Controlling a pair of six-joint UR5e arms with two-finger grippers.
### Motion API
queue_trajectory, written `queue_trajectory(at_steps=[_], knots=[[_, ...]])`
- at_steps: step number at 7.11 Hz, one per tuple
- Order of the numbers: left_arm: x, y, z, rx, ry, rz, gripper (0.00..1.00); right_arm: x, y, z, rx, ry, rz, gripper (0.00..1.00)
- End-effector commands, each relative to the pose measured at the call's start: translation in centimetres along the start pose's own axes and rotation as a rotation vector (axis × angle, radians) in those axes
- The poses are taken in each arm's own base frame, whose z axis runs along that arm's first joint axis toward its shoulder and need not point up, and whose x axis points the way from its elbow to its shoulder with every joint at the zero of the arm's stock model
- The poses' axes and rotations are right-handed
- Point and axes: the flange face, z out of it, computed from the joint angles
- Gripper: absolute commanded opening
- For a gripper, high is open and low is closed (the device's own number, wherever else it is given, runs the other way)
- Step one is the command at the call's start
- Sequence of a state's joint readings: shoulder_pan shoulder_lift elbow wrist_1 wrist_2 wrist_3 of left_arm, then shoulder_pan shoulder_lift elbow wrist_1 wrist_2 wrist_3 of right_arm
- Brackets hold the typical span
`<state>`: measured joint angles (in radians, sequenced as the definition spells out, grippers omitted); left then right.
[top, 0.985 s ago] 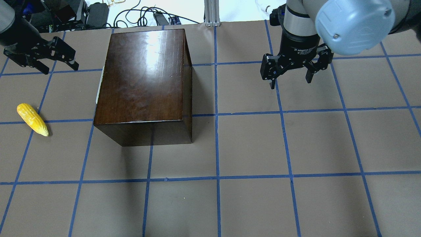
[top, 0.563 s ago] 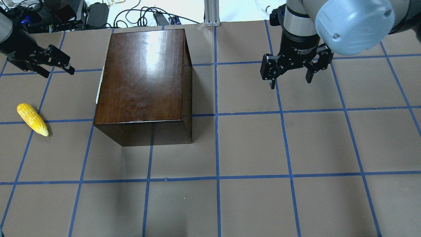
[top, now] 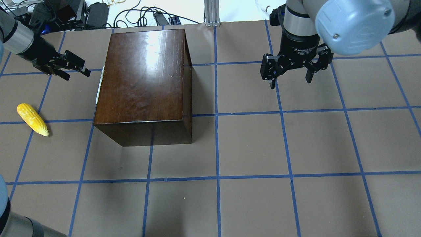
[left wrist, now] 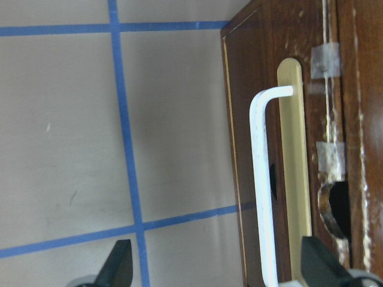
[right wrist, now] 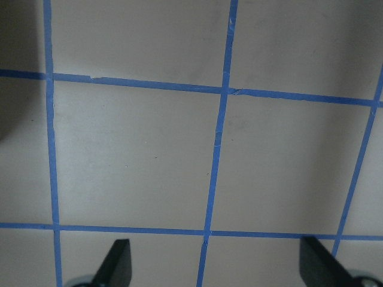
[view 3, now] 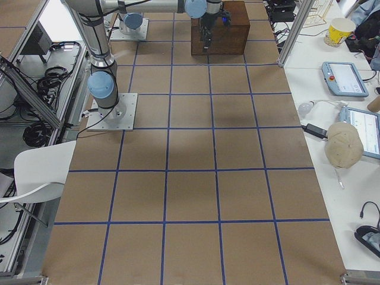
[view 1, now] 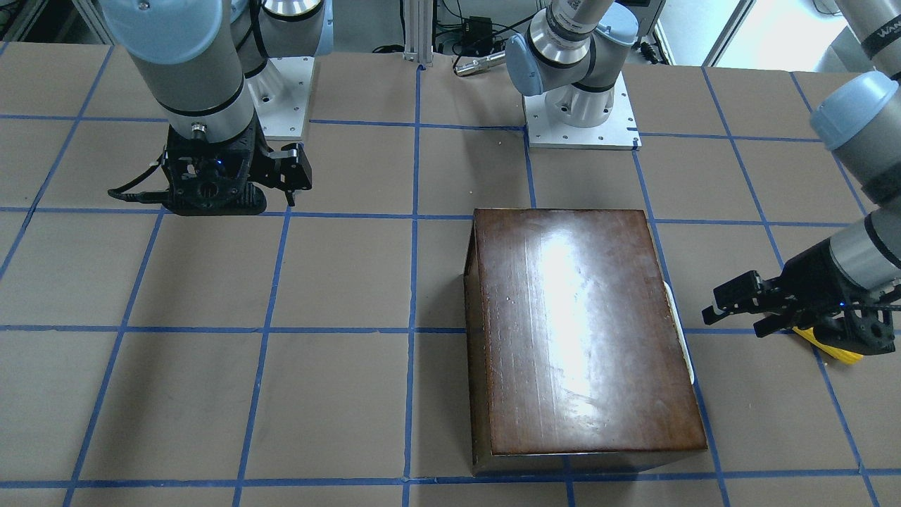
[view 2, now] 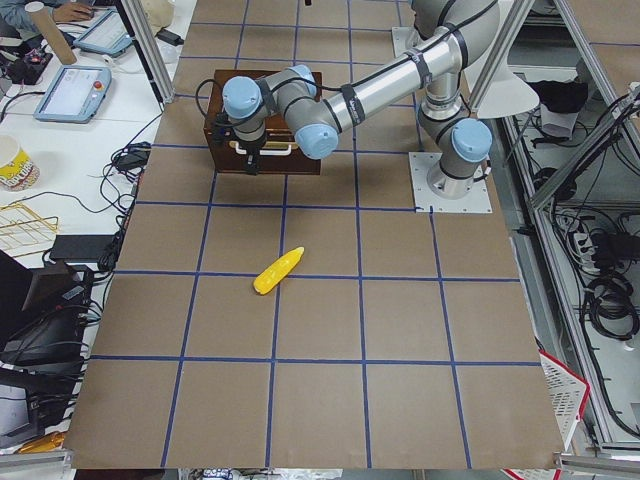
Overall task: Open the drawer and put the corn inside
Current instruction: 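Move the left gripper beside the cabinet toward the white drawer handle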
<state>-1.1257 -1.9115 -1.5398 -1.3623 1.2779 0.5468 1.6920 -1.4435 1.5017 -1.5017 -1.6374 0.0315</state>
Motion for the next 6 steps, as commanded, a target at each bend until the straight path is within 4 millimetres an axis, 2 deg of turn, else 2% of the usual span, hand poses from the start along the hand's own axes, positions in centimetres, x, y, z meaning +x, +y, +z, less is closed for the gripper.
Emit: queue_trajectory(at_steps=[1, 2, 6], knots=[[-0.7, -0.7, 2.2, -0.006, 0.050, -0.010, 1.00, 0.0, 0.0, 0.0, 0.000, -0.001, 0.001, 1.00], [0.0, -1.2, 3.1, 0.012, 0.115, -0.025, 1.00, 0.0, 0.0, 0.0, 0.000, -0.001, 0.001, 1.00], [-0.8, -1.1, 5.3, -0.020, 0.134, -0.033, 1.00, 0.0, 0.0, 0.0, 0.000, -0.001, 0.001, 1.00]])
